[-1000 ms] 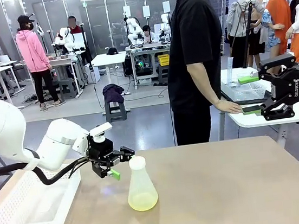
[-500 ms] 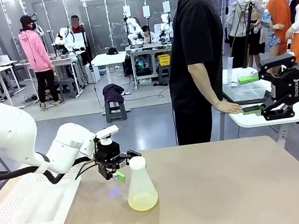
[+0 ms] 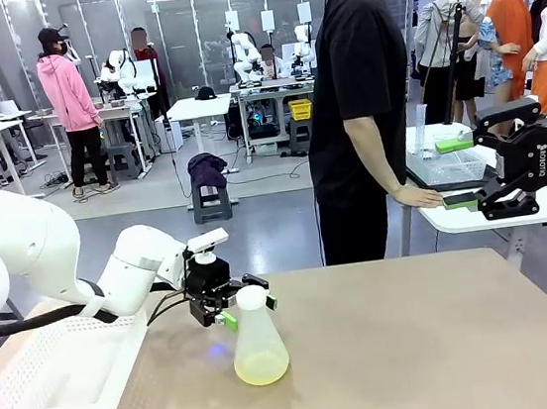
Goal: Prepare the solutions needed for the experiment.
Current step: When the human places the Big flask in the center of the table, pick up the Big flask and place it in the left Organizing basket.
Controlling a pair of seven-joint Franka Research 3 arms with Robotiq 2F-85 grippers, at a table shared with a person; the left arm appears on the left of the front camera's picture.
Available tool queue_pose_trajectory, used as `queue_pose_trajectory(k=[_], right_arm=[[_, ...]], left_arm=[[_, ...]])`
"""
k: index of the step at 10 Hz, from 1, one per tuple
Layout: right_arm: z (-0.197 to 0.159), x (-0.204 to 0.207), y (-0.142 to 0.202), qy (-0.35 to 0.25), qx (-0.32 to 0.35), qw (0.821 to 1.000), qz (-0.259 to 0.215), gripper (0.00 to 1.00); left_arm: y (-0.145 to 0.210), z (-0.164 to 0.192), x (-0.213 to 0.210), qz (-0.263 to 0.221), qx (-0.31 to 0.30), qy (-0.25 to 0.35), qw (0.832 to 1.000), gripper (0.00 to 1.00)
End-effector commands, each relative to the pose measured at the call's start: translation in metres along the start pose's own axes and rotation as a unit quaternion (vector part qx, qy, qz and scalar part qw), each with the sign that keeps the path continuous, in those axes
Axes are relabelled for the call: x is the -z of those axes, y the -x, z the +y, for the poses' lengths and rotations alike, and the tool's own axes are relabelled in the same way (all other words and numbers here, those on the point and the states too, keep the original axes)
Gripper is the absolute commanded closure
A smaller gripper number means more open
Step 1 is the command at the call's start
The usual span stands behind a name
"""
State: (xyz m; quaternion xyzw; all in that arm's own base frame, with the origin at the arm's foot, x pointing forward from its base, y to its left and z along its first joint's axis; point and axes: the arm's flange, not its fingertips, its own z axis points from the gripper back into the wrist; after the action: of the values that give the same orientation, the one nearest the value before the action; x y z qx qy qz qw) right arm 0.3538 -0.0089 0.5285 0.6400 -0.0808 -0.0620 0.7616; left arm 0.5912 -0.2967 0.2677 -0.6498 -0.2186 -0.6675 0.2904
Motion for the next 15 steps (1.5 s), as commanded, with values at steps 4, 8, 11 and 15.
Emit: queue_pose_trajectory(k=[4, 8, 11, 15], right_arm=[[0.002, 0.001, 0.0, -0.007, -0.003, 1.0, 0.0, 0.19], [0.002, 0.001, 0.0, -0.007, -0.003, 1.0, 0.0, 0.19], [0.002, 0.001, 0.0, -0.007, -0.003, 1.0, 0.0, 0.19], [0.002, 0.001, 0.0, -0.007, -0.003, 1.0, 0.0, 0.19]], left_arm=[[-0.004, 0.017, -0.004, -0.012, -0.013, 0.031, 0.999, 0.0], [-0.002, 0.02, 0.001, -0.01, -0.041, 0.073, 0.996, 0.0], [-0.003, 0.019, 0.007, -0.01, -0.044, 0.095, 0.994, 0.09], [-0.001, 0.021, 0.006, -0.011, -0.028, 0.095, 0.995, 0.35]])
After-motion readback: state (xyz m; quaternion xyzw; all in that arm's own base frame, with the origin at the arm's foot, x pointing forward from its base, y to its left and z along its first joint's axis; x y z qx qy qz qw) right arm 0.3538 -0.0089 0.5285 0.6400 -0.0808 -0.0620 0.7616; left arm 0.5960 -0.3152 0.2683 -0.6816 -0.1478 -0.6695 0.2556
